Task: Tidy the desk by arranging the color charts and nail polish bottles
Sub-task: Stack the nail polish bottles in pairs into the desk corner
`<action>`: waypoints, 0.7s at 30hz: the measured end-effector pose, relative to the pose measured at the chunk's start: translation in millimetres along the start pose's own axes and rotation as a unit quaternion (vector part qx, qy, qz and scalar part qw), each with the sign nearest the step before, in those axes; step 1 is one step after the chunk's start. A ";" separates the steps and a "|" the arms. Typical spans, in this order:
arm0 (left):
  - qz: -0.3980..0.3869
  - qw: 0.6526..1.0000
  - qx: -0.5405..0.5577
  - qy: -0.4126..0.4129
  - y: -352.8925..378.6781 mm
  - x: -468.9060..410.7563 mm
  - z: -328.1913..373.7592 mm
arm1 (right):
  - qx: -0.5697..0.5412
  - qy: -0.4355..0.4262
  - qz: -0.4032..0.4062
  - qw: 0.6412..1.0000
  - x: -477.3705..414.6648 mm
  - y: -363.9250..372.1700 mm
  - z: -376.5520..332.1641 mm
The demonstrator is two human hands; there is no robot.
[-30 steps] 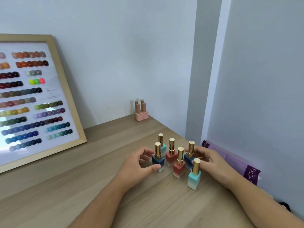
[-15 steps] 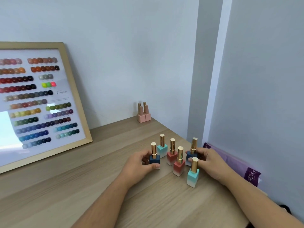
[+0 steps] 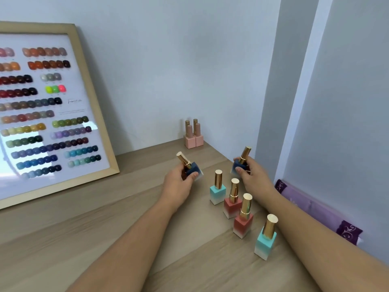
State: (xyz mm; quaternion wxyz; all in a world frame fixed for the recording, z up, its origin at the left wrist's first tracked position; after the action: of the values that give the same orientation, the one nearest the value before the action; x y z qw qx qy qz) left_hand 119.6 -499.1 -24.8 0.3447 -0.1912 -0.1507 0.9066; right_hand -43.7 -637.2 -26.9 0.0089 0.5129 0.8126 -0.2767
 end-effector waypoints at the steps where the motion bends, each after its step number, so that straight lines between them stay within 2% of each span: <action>1: 0.009 1.000 -0.012 0.002 3.6 -9.2 -1.3 | 0.001 -0.003 0.002 1.000 -9.5 6.3 0.6; 6: 0.034 0.997 -0.062 0.020 21.8 -53.6 -5.6 | 0.005 -0.015 -0.008 1.000 -57.0 32.8 1.5; 12: 0.050 0.997 -0.065 0.005 37.0 -98.9 -10.5 | -0.003 -0.025 -0.012 1.000 -102.3 57.7 4.0; 16: 0.055 0.996 -0.071 0.022 43.9 -118.8 -12.5 | 0.003 -0.029 -0.038 0.999 -125.7 72.5 3.6; 21: 0.045 0.995 -0.074 0.041 48.3 -129.9 -15.0 | 0.056 -0.072 -0.082 0.992 -139.2 84.7 2.7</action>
State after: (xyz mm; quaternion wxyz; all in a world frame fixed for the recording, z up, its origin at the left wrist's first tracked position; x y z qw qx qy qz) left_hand 188.5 -620.3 -26.0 0.2944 -0.2600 -0.1944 0.8989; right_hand 92.5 -726.6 -25.0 0.0163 0.4231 0.8322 -0.3581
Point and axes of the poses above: each hand's wrist, its own x-axis away from the middle knuckle, its own y-axis out of the palm, z = x × y, the point moved 2 cm from there along -x, towards the middle knuckle, and after that the axes turned 4 degrees about z, right-handed, at the moved point
